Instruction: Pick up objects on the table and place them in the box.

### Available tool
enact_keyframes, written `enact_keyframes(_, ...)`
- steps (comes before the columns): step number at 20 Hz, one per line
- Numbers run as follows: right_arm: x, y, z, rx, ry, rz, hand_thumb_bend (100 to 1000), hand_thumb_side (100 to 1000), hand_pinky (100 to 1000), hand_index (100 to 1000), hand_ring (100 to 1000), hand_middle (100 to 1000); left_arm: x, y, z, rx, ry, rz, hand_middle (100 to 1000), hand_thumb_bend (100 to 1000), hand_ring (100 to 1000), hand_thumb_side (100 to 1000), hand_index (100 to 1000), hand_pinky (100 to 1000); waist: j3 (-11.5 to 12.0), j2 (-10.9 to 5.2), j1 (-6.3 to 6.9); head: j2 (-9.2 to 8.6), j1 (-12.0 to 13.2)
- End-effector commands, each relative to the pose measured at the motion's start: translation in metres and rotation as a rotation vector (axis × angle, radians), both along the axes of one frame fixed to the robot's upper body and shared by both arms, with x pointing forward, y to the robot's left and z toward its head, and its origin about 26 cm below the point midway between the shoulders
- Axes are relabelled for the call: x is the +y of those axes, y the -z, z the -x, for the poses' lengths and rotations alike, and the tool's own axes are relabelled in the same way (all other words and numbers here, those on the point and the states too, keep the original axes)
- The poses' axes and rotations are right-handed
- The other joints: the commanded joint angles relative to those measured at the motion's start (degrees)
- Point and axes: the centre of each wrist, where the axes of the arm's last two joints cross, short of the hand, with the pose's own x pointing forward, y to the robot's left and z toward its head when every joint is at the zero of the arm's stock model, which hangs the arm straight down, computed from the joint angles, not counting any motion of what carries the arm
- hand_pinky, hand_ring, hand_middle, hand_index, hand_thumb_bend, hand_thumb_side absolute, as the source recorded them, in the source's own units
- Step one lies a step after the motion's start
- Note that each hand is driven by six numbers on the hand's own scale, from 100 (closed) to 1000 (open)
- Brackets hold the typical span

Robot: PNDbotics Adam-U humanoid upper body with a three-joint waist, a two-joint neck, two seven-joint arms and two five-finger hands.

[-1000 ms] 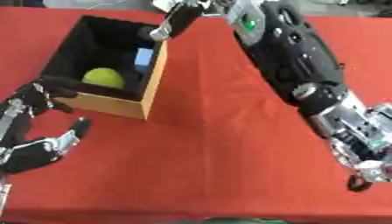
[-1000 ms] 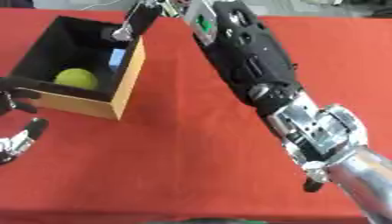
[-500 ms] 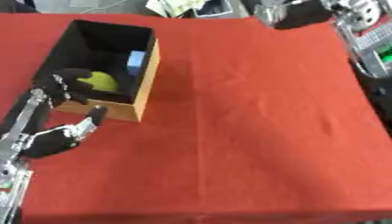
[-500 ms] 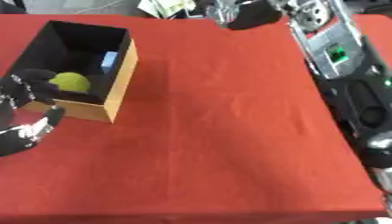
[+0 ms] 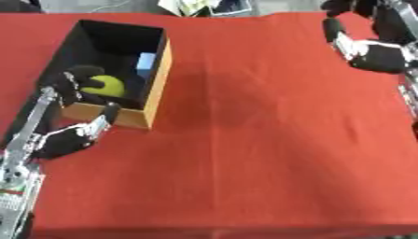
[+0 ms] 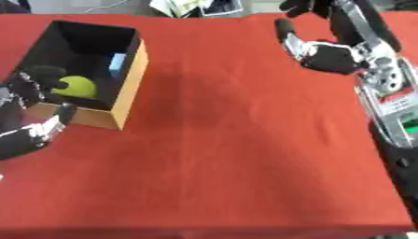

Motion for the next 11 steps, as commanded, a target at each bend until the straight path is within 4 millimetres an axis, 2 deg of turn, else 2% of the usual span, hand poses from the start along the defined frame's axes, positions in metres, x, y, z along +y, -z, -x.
enact_keyframes(1,-0.001,0.006,0.007,0.004,0.013,-0.058,183,323,680,806,724,737,0.002,-0.005,0.0,-0.019,-0.014,0.011,766,405,748,365,818,623,-0.2,-0.75,0.12,0.28,0.4)
enact_keyframes(6,-0.003,0.034,0.016,0.074,0.061,-0.14,168,324,673,790,713,724,0.001,-0.002,0.0,-0.01,-0.025,0.029,764,396,745,380,814,621,-0.9,-0.49,0.09,0.28,0.3)
enact_keyframes(11,-0.002,0.048,0.02,0.101,0.101,-0.199,157,321,665,779,700,710,0.001,0.001,0.0,0.001,-0.037,0.048,760,393,742,401,811,617,-1.0,-0.49,-0.03,0.28,0.8)
